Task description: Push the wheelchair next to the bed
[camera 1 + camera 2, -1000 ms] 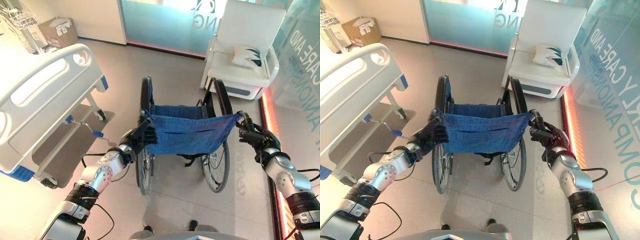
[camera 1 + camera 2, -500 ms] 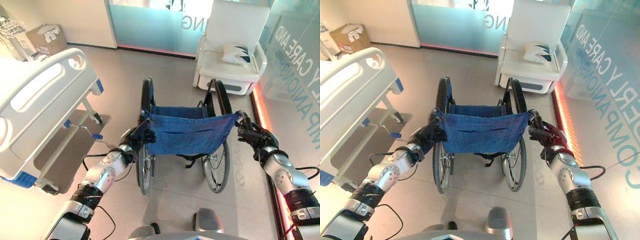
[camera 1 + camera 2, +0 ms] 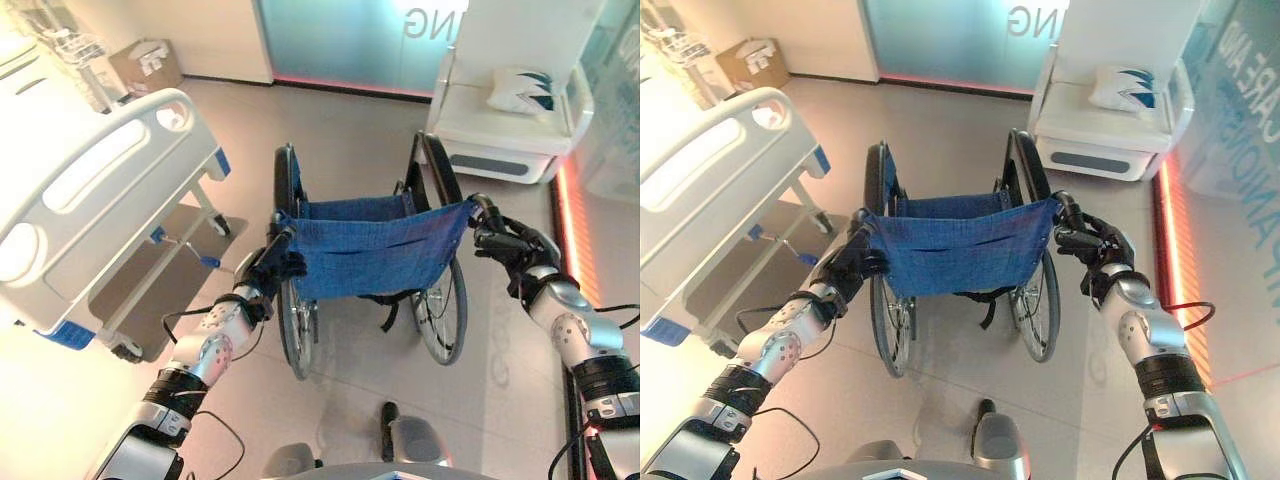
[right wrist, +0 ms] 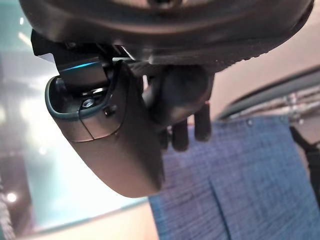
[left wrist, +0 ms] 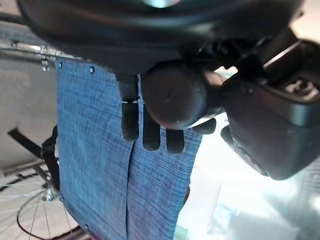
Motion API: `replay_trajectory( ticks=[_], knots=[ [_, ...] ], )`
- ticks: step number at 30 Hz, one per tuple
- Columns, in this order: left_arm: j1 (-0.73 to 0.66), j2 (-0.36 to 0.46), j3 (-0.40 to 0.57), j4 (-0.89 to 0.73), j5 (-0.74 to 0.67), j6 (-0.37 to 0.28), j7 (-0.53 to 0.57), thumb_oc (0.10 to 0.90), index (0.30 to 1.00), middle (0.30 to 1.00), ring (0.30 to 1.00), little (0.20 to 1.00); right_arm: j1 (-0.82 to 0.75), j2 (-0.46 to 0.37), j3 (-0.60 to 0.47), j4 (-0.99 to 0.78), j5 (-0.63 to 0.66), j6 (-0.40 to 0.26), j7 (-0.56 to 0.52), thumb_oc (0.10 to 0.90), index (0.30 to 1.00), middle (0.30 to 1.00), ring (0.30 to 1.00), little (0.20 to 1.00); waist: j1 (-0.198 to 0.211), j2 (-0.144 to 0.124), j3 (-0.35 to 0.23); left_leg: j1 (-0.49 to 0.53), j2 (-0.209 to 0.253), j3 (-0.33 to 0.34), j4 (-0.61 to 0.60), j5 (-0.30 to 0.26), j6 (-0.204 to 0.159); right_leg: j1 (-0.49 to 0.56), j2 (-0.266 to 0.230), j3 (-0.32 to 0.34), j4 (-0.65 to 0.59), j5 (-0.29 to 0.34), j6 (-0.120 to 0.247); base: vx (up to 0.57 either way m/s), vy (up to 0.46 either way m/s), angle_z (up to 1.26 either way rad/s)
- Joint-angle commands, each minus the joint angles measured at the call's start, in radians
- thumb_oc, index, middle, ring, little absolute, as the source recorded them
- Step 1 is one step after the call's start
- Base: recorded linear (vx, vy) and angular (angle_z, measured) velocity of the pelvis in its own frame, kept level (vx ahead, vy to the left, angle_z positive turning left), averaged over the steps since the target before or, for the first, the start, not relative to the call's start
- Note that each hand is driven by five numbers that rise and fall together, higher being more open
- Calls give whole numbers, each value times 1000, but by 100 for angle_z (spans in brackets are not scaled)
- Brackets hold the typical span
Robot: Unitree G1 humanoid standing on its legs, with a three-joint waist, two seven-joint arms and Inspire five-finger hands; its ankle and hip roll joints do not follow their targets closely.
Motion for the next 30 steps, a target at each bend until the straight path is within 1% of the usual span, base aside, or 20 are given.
replay_trajectory(
  ticks=[1,2,3,5,7,9,11,13,15,16,18,20,21,22,24,25,26,27,29,30],
  knots=[
    [-113,-79,118,-89,-22,-208,56,400,300,300,300,300,-31,120,159,-202,21,-43,171,400,300,300,300,300,-8,-41,-84,-6,-12,97,157,229,28,128,4,-25,-153,53,8,212,-181,-16],
    [-112,-86,122,-77,-23,-212,38,400,300,300,300,300,-26,121,161,-211,16,-46,163,400,300,300,300,300,2,-36,-72,-36,4,104,127,204,40,159,13,-31,-151,33,5,273,-136,-10],
    [-110,-88,123,-68,-20,-214,27,400,300,300,300,300,-28,126,167,-212,9,-47,158,400,300,300,300,300,10,-30,-67,-31,5,114,20,203,50,175,19,-34,-148,17,9,238,-67,5],
    [-114,-84,127,-49,-25,-220,9,400,300,300,300,300,-42,131,176,-214,7,-39,146,400,300,300,300,300,16,-29,-63,-17,2,134,-75,196,59,190,23,-32,-147,7,15,218,-11,11],
    [-138,-75,127,-6,-45,-221,-17,400,300,300,300,300,-68,133,193,-212,8,-25,114,400,300,300,300,300,31,-7,-57,-24,-14,148,-338,261,42,224,62,-13,-143,-20,20,417,38,6],
    [-147,-75,123,9,-51,-225,-23,400,300,300,300,300,-69,127,198,-215,14,-24,103,400,300,300,300,300,44,-3,-57,-52,-29,136,-413,283,39,244,75,1,-156,-23,23,331,37,7],
    [-140,-69,118,23,-52,-233,-37,400,300,300,300,300,-50,117,202,-218,15,-37,102,400,300,300,300,300,67,13,-62,-97,-34,127,-577,365,17,299,106,20,-178,-47,22,383,54,-10],
    [-115,-60,123,20,-50,-235,-54,400,300,300,300,300,-15,108,194,-220,9,-50,118,400,300,300,300,300,90,18,-70,-135,-26,139,-672,409,8,362,120,41,-199,-78,24,469,61,-25],
    [-97,-60,131,20,-42,-238,-59,400,300,300,300,300,5,105,187,-223,1,-50,134,400,300,300,300,300,98,21,-79,-147,-19,155,-685,416,8,393,122,48,-200,-103,23,444,71,-29],
    [-94,-60,135,20,-39,-235,-58,400,300,300,300,300,10,103,186,-222,-1,-47,138,400,300,300,300,300,98,13,-86,-139,-32,148,-673,397,9,406,109,52,-195,-125,29,400,83,-35],
    [-92,-50,145,26,-31,-230,-54,400,300,300,300,300,11,113,197,-210,-7,-49,144,400,300,300,300,300,107,10,-98,-134,-32,166,-620,364,41,412,90,34,-184,-136,40,360,101,-29],
    [-93,-45,148,32,-21,-226,-52,400,300,300,300,300,22,116,195,-210,-15,-47,154,400,300,300,300,300,112,4,-106,-136,-34,171,-575,327,57,419,69,17,-171,-146,49,333,128,-43],
    [-96,-47,147,34,-4,-223,-47,400,300,300,300,300,34,115,189,-214,-24,-46,161,400,300,300,300,300,118,-4,-113,-135,-45,173,-543,292,79,423,48,4,-153,-155,60,348,178,-35],
    [-98,-51,138,40,11,-226,-47,400,300,300,300,300,46,117,186,-215,-30,-53,161,400,300,300,300,300,123,-13,-121,-127,-68,163,-532,268,99,420,25,-8,-119,-141,77,469,268,-33],
    [-103,-58,123,48,27,-222,-46,400,300,300,300,300,72,124,174,-215,-40,-68,158,400,300,300,300,300,128,-28,-132,-108,-114,138,-521,237,139,388,-35,-21,44,-44,121,372,254,-36],
    [-103,-59,122,48,29,-222,-46,400,300,300,300,300,75,125,172,-216,-41,-69,158,400,300,300,300,300,128,-28,-133,-105,-118,136,-522,235,142,378,-42,-20,77,-30,123,254,221,-37],
    [-105,-65,117,51,39,-219,-44,400,300,300,300,300,90,126,165,-223,-45,-69,157,400,300,300,300,300,122,-22,-132,-82,-130,125,-525,226,152,333,-65,-12,218,34,131,269,231,-17],
    [-108,-68,113,53,42,-217,-40,400,300,300,300,300,99,125,159,-228,-47,-67,159,400,300,300,300,300,113,-14,-130,-61,-135,121,-527,218,158,291,-75,-5,317,66,132,328,266,-2],
    [-117,-71,108,64,41,-217,-36,400,300,300,300,300,108,122,157,-228,-49,-72,169,400,300,300,300,300,101,-2,-125,-28,-141,118,-530,203,166,226,-89,-1,436,94,128,307,207,39],
    [-121,-80,108,69,44,-220,-26,400,300,300,300,300,107,124,164,-215,-55,-83,181,400,300,300,300,300,90,5,-121,12,-142,122,-540,191,171,174,-111,-21,435,96,114,339,153,41]
  ],
)
